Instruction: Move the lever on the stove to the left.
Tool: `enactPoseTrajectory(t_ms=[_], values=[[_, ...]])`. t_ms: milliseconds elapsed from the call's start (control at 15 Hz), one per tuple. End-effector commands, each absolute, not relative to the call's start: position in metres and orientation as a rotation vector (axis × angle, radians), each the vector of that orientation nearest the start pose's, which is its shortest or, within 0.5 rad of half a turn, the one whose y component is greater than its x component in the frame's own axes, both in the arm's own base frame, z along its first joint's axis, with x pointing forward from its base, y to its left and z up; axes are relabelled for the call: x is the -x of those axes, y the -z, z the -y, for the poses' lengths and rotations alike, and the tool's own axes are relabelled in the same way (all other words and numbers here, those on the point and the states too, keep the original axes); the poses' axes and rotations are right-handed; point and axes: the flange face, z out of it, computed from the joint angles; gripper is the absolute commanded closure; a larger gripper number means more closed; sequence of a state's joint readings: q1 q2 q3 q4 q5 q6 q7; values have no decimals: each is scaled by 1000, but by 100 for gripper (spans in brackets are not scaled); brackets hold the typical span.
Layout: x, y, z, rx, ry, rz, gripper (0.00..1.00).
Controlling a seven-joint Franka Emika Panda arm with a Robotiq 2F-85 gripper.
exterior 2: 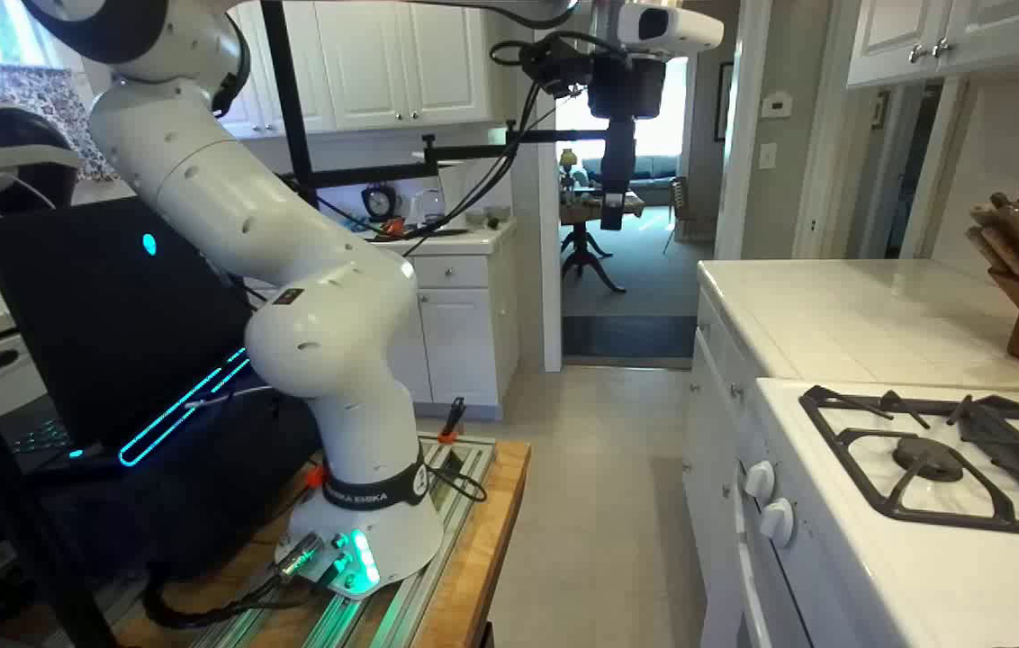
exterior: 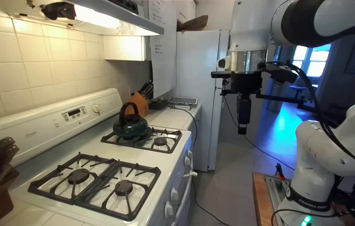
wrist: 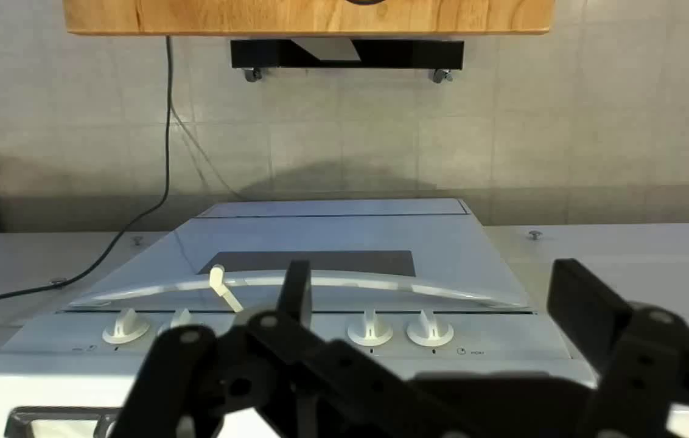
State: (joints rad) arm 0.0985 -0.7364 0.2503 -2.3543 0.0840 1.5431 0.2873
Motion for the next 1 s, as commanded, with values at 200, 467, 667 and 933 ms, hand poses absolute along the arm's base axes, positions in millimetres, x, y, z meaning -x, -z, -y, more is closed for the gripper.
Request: enactPoseTrajectory(t_ms=[200, 467, 667, 933], values=[[-293, -565, -136, 3245, -104, -17, 0], [-301, -547, -101, 3292, -51, -321, 0], [-313, -528, -71, 3298, 84, -500, 0], [-320, -496, -26, 3188, 244, -562, 0]])
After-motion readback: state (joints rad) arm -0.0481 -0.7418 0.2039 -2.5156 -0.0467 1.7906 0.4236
